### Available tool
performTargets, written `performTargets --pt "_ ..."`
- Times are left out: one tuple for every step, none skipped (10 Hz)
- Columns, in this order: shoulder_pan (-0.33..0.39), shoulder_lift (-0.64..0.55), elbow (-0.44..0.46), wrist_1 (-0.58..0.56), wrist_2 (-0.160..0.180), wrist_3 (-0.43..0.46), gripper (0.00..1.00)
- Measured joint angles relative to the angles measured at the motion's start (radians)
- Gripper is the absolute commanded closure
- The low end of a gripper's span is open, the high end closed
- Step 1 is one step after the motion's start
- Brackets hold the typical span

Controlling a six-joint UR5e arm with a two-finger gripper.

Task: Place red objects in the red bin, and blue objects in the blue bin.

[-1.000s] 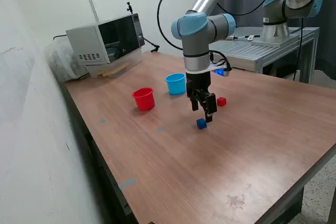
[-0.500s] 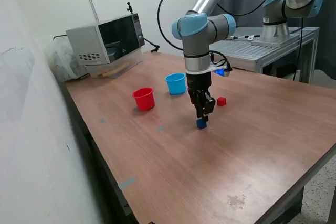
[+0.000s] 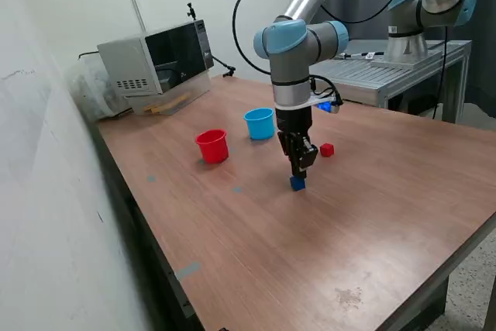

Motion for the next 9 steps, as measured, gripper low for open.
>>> performTargets --pt "0.0 0.0 -0.002 0.0 0.0 -0.002 0.0" --pt "0.0 0.0 -0.002 0.0 0.0 -0.005 0.0" --pt "0.0 0.0 -0.003 0.001 0.0 -0.007 0.0" --pt "0.0 0.001 -0.003 0.001 0.0 -0.009 0.0" --pt "0.0 0.001 -0.002 0.001 0.0 -0.009 0.0" --pt "0.0 0.001 -0.003 0.001 0.0 -0.011 0.0" --pt "0.0 0.001 -0.004 0.0 0.0 -0.012 0.0" --pt "0.0 0.001 -0.005 -0.001 0.0 -0.013 0.0" --pt "0.0 0.005 -0.005 -0.003 0.0 -0.014 0.0"
